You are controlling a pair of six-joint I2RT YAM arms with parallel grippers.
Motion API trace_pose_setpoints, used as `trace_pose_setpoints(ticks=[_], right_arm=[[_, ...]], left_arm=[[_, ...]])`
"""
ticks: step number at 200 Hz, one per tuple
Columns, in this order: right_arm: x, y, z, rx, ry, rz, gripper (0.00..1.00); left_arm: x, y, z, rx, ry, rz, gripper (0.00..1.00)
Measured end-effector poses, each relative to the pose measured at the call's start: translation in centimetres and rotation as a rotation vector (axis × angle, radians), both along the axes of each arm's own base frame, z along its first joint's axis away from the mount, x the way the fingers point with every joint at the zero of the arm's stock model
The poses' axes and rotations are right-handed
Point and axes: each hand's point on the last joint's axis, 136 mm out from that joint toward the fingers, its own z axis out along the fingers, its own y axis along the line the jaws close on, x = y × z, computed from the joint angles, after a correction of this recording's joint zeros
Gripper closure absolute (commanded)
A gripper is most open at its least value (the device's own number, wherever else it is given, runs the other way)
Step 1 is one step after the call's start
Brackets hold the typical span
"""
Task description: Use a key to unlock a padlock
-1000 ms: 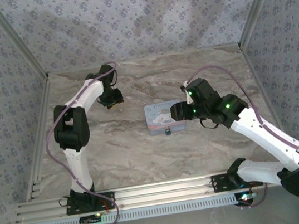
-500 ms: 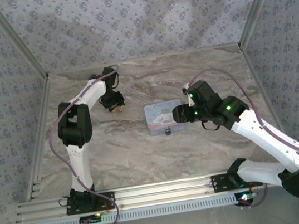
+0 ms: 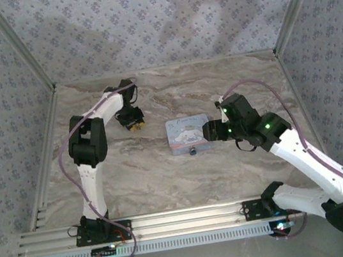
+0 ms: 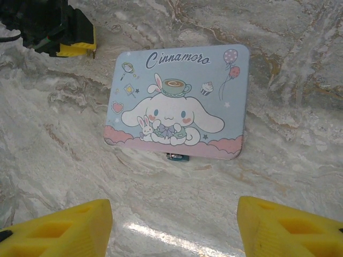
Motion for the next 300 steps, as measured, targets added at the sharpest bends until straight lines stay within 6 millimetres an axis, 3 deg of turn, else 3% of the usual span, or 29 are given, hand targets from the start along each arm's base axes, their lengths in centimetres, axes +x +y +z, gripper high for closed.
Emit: trace_pose_setpoints(ticks=[23, 65, 93, 158, 178, 209, 240, 269, 300], right_arm=[[-0.1, -0.3, 0.2, 0.007, -0.007, -0.008, 0.35], [-0.2, -0.8, 0.3, 0.015, -0.013, -0.02, 0.35], [-0.3, -0.8, 0.3, 0.019, -0.012, -0.024, 0.35], [-0.2, -0.6, 0.0, 0.037, -0.007, -0.033, 0.35], [-0.1, -0.4, 0.2, 0.051, -0.013, -0.03, 0.35], [0.0, 0.5, 1.0, 0.108, -0.042, 0.002, 0.35], [0.0, 1.7, 2.4, 0.188, -0.099, 0.049, 0.36], [0.1, 2.3, 3.9, 0.247, -0.158, 0.076, 0.42], [0.4, 2.5, 5.8, 0.317, -0.235, 0.099, 0.44]], left_arm=[[0.1, 0.0, 0.0, 0.002, -0.002, 0.004, 0.74], [0.4, -0.1, 0.2, -0.002, -0.01, 0.008, 0.93], [0.6, -0.3, 0.5, -0.008, -0.02, 0.002, 1.0], [0.5, -0.2, 0.7, -0.006, -0.022, -0.012, 1.0], [0.2, -0.4, 1.7, -0.029, -0.032, -0.015, 1.0], [-0.8, -1.7, 6.6, -0.141, -0.108, -0.035, 1.0], [-2.1, -5.1, 14.8, -0.341, -0.276, -0.109, 1.0], [-5.0, -9.3, 22.2, -0.562, -0.421, -0.245, 1.0], [-8.8, -12.8, 27.2, -0.768, -0.496, -0.393, 1.0]])
